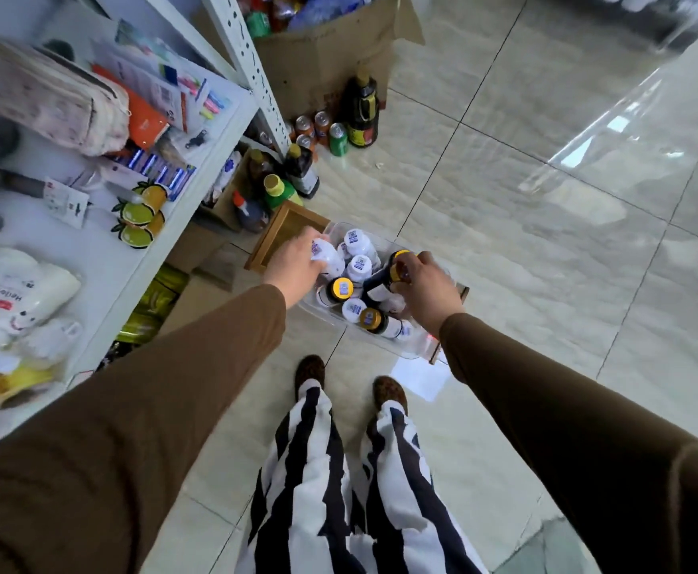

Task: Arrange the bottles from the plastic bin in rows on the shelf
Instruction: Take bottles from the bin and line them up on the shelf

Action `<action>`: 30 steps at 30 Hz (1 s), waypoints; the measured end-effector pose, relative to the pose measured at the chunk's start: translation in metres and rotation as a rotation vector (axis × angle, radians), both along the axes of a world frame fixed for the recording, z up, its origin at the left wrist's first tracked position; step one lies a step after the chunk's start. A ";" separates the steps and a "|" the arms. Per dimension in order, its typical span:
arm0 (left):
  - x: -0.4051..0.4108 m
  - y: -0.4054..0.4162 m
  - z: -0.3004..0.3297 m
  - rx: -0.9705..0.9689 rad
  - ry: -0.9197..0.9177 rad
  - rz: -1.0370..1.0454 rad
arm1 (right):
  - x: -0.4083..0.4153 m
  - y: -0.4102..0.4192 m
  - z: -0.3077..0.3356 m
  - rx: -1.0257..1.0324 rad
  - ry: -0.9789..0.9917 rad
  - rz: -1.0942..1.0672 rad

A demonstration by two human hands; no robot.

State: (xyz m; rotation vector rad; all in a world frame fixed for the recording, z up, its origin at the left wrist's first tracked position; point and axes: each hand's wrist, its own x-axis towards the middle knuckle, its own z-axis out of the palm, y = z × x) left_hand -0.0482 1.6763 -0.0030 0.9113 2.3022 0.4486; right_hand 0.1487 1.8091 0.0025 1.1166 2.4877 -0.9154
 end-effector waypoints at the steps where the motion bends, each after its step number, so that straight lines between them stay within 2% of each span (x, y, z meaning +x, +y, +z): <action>1: 0.001 -0.002 0.016 0.020 -0.019 0.038 | 0.000 0.007 0.013 -0.009 0.024 0.022; 6: -0.005 -0.024 0.107 0.078 -0.074 0.128 | -0.024 0.033 0.103 -0.020 0.105 0.170; 10: -0.017 -0.054 0.194 0.146 -0.076 0.169 | -0.062 0.023 0.195 0.008 0.238 0.321; 15: -0.030 -0.118 0.301 0.265 -0.072 0.253 | -0.109 -0.020 0.307 0.018 0.407 0.486; 20: -0.031 -0.199 0.394 0.431 -0.025 0.358 | -0.140 -0.097 0.408 0.029 0.548 0.644; 30: 0.002 -0.286 0.485 0.516 0.092 0.591 | -0.160 -0.178 0.486 -0.011 0.736 0.713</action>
